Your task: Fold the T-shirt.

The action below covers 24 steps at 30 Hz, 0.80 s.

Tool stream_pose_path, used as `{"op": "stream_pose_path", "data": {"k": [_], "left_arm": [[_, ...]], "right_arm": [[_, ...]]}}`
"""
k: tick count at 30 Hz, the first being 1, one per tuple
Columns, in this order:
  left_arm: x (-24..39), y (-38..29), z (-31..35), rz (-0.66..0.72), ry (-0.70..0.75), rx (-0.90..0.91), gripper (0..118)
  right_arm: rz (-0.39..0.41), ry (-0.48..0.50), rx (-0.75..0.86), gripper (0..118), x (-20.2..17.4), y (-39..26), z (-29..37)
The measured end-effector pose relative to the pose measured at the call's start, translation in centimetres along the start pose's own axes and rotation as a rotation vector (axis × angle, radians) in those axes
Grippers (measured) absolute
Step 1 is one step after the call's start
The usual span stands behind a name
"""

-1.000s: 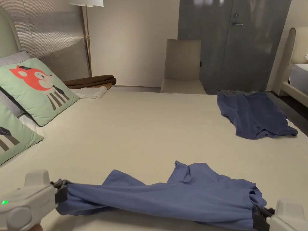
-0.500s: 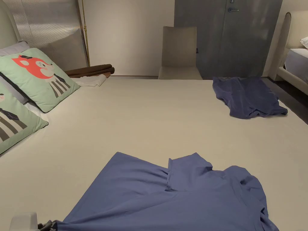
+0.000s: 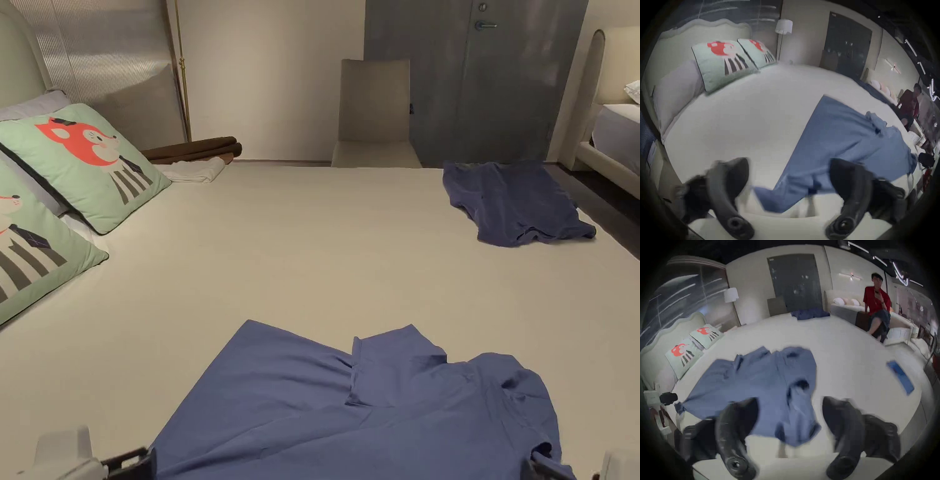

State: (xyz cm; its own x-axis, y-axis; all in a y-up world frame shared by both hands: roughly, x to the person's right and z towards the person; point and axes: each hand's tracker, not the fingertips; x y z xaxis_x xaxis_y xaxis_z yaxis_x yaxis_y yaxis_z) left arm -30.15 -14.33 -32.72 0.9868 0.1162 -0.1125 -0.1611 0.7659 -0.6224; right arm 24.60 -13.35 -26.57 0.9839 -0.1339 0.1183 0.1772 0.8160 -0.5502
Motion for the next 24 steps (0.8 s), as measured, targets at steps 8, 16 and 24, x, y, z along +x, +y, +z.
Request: {"op": "stream_pose_path", "data": {"k": [8, 16, 24], "left_arm": [[6.9, 6.9, 5.8, -0.105, -0.067, 0.371, 111], [12.2, 8.5, 7.9, -0.234, -0.101, 0.571, 104], [13.3, 8.5, 6.9, -0.231, -0.167, 0.629, 0]], "right_arm": [[0.033, 0.047, 0.315, 104, -4.1, 9.1, 3.4], [0.089, -0.014, 0.498, 102, -7.6, 11.7, 5.1], [0.157, -0.050, 0.554, 0, -8.9, 11.3, 5.2]]}}
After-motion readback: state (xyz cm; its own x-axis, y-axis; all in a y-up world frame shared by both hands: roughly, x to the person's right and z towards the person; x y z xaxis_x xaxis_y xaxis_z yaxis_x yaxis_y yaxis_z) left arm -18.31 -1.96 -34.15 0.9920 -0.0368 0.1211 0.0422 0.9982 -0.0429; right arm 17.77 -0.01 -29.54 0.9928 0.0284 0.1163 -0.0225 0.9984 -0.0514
